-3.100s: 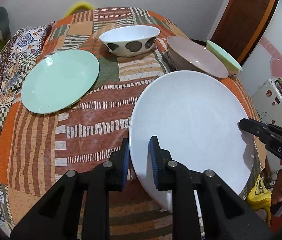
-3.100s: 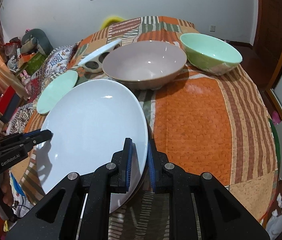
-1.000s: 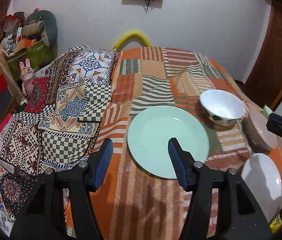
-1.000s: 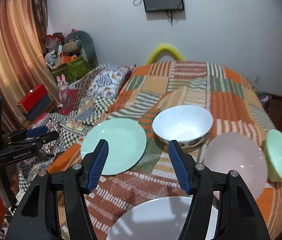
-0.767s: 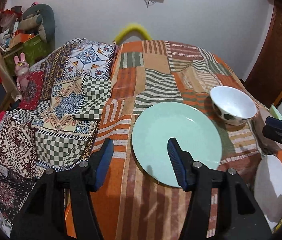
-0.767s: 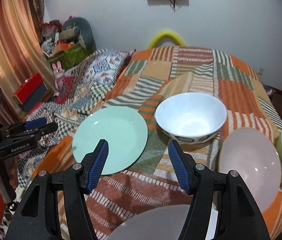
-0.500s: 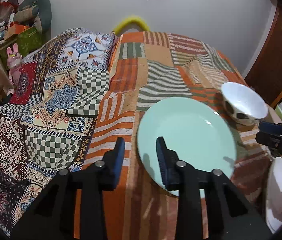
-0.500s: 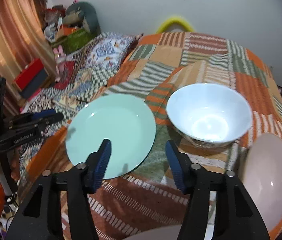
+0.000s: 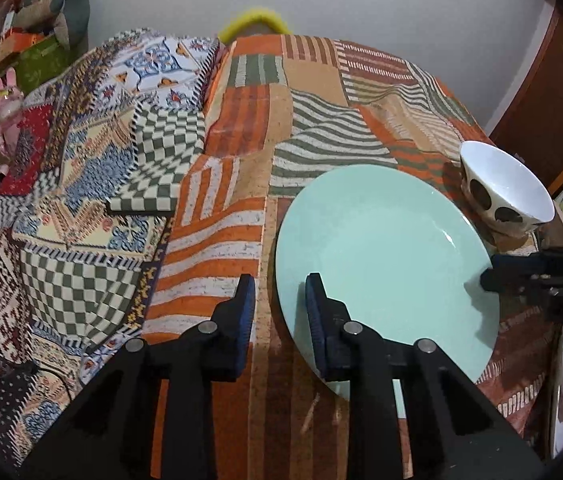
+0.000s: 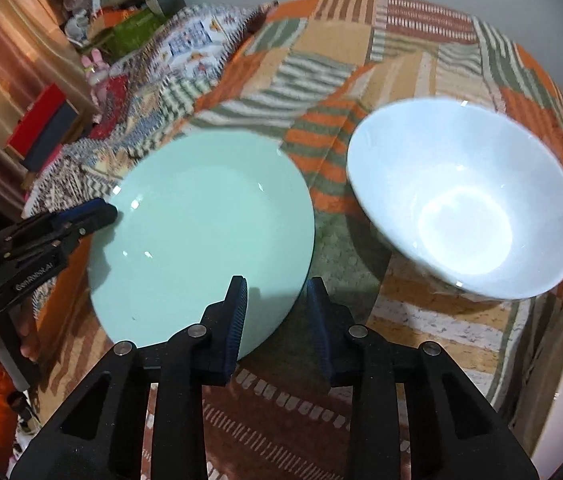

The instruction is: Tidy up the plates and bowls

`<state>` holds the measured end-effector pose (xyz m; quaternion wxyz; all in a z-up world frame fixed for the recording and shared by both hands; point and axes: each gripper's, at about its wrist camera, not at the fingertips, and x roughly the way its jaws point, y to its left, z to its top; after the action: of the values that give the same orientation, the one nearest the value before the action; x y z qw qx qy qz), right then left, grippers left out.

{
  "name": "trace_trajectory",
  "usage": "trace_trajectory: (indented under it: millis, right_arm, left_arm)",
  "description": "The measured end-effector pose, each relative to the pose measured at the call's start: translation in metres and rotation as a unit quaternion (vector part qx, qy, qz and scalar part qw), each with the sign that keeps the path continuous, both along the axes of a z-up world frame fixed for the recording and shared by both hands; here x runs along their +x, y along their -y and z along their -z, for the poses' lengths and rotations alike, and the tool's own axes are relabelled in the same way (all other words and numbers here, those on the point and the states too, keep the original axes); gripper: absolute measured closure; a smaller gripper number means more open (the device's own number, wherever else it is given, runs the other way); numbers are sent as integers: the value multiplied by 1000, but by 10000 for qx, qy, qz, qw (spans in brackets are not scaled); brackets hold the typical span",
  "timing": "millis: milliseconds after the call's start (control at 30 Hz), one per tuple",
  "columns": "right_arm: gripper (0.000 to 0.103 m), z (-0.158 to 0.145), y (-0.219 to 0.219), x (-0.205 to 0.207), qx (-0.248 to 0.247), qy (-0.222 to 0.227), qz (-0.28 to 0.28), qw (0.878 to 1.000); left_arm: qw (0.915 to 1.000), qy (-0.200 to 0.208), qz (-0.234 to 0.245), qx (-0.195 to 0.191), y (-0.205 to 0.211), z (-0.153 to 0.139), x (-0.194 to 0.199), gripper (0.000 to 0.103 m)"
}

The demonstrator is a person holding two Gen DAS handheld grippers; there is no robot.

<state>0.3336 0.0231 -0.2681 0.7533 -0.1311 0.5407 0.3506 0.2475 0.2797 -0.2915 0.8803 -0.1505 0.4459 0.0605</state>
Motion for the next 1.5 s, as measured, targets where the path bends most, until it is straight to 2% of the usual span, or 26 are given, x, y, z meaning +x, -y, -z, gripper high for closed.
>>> trace_trajectory:
  millis: [100,167,333,500,733,967,1233,1500]
  right_arm:
    - [75,5,-1,0,-67,-13,-8,10000]
    - [76,4,0,0,16,-74,5,10000]
    - [84,4,4,2,67,-16,261,9996]
    - [85,-2,6,-1,86,31,299,9995]
    - [85,-24,14,-15,346,273,245,9987]
    - [85,-59,28,-36,741,548,196,9955]
    - [85,-100,60,-63,1096,860,257,9899]
    - [85,-119,100,-92,1182,1113,355,9861]
  left_arm:
    - [9998,14,-12,-203,-1,3,1,80]
    - [9995,16,57,-296,1,5,3,86]
    - [9998,-2,187,-119,7,2,1,86]
    - [9996,37,284,-75,14,-8,-9,85]
    - [9993,297,210,31,24,-34,-31,85]
    - [9979,626,142,118,37,-76,-60,85]
    - [9944,990,275,229,68,-122,-90,85]
    - [9914,1167,492,319,108,-147,-114,85]
